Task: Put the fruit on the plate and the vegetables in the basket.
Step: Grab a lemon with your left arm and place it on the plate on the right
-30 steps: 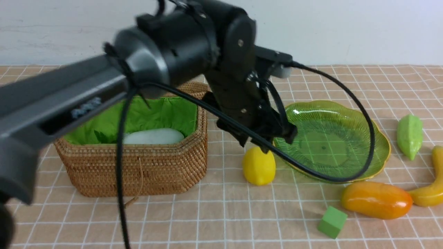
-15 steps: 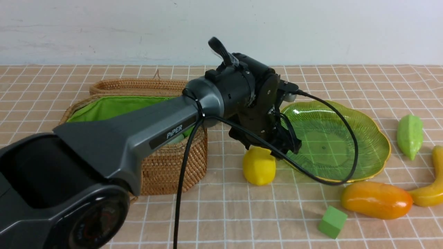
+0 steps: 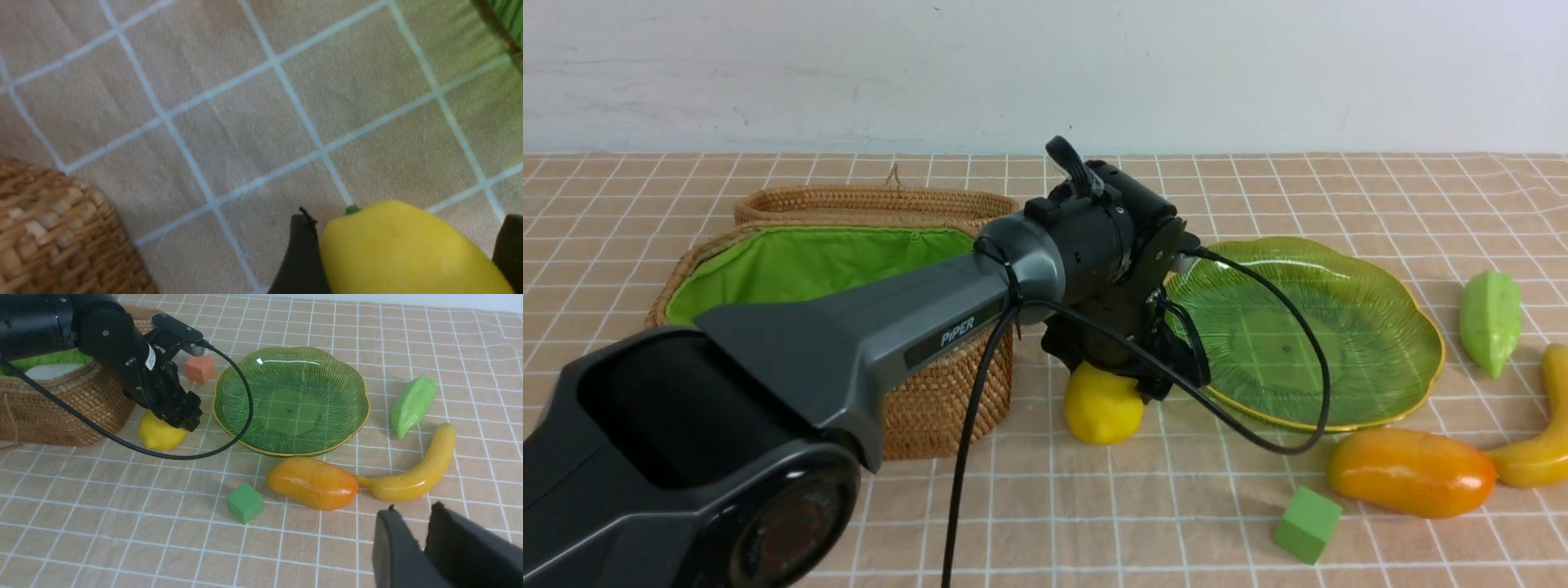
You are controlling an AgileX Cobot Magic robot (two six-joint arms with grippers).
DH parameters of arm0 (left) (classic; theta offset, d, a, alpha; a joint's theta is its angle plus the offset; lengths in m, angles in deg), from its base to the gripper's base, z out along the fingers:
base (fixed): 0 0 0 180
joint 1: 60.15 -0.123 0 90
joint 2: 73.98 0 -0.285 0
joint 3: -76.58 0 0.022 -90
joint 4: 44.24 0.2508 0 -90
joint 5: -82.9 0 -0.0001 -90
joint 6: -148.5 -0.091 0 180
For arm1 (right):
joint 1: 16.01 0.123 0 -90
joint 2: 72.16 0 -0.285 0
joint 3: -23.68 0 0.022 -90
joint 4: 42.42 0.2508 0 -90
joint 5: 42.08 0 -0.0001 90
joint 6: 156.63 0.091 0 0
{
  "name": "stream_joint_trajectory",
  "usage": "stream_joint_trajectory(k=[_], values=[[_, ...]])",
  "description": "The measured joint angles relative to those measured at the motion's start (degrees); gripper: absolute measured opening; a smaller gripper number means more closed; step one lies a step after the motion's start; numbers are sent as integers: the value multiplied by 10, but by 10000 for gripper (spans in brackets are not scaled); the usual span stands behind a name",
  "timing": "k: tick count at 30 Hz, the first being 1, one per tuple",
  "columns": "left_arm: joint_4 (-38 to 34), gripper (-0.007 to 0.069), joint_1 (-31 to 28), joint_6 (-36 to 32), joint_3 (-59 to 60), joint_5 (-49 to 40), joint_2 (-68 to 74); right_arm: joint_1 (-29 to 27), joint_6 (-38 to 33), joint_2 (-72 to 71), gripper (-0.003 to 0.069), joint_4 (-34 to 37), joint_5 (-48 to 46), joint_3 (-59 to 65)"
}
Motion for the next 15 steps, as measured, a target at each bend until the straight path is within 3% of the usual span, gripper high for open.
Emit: stream_joint_trajectory(k=[9, 15], values=[[-9, 538, 0, 2, -11, -39, 0, 0, -2, 0, 143, 0, 2, 0], [-13, 538, 11, -2, -86, -47, -20, 0, -3, 0, 144, -1, 4, 0]])
